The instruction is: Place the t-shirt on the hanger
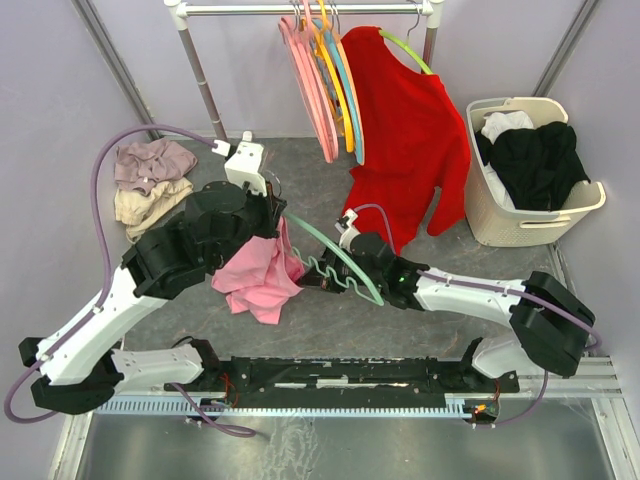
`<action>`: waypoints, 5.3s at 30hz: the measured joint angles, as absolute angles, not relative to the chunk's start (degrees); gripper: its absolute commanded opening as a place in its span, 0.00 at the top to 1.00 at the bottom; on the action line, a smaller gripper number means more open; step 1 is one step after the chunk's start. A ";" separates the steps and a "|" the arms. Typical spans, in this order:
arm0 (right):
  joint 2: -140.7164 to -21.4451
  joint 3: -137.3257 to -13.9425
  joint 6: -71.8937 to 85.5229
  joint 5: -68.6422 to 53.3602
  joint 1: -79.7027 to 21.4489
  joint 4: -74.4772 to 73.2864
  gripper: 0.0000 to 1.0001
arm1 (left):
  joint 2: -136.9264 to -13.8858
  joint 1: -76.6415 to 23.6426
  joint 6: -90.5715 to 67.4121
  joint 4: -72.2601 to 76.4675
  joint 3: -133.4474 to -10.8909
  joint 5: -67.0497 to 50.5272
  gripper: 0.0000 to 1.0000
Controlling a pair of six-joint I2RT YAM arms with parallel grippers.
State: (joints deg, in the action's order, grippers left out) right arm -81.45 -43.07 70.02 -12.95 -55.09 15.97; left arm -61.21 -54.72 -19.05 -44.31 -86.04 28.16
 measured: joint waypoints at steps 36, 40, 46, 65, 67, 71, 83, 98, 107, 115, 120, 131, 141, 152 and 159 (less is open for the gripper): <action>-43.38 -48.16 60.62 -2.20 -55.40 -20.95 0.99 | -55.11 -54.89 -13.58 -26.68 -76.18 36.75 0.97; -43.48 -50.00 59.29 -1.28 -55.40 -24.88 0.99 | -55.11 -54.92 -13.45 -24.49 -72.95 37.98 0.97; -45.54 -50.63 58.41 -1.87 -55.40 -26.24 0.99 | -54.98 -55.09 -13.45 -20.08 -67.94 40.12 0.97; -57.65 -40.32 59.77 -5.80 -55.40 -12.47 0.99 | -57.47 -55.09 -17.30 -17.21 -65.54 40.34 0.97; -58.43 -40.32 59.70 -5.76 -55.40 -11.92 0.99 | -57.76 -55.09 -18.46 -17.30 -65.58 40.12 0.97; -59.48 -40.25 59.07 -4.95 -55.40 -11.14 0.99 | -58.15 -55.09 -21.39 -17.93 -65.82 39.38 0.97; -62.87 -38.37 57.10 -2.76 -55.40 -8.16 0.99 | -58.22 -55.09 -27.77 -20.93 -68.16 37.28 0.97; -58.72 -35.88 57.91 -3.84 -55.40 -4.32 0.99 | -58.46 -55.09 -30.83 -15.66 -63.88 41.76 0.97; -46.92 -34.79 59.33 -2.26 -55.40 -8.36 0.99 | -58.46 -55.09 -29.61 -13.34 -61.63 46.74 0.97; -43.86 -36.88 59.31 -0.62 -55.40 -14.63 0.99 | -58.67 -55.09 -27.14 -11.81 -60.03 49.45 0.97; -44.07 -40.34 59.13 -0.38 -55.40 -16.58 0.99 | -59.68 -55.09 -25.50 -9.26 -58.63 50.59 0.97; -47.46 -42.09 59.13 -0.36 -55.40 -17.87 0.99 | -64.05 -55.11 -23.90 -3.11 -53.69 53.60 0.97; -45.56 -43.07 58.35 1.67 -55.40 -23.40 0.99 | -67.40 -55.22 -19.81 2.94 -52.40 56.53 0.97; -46.28 -55.86 52.82 6.33 -55.40 -37.32 0.99 | -68.99 -55.55 -14.66 5.93 -53.45 57.95 0.97; -54.33 -73.03 46.74 5.41 -55.40 -42.33 0.99 | -67.68 -56.12 -9.10 2.42 -63.70 59.09 0.97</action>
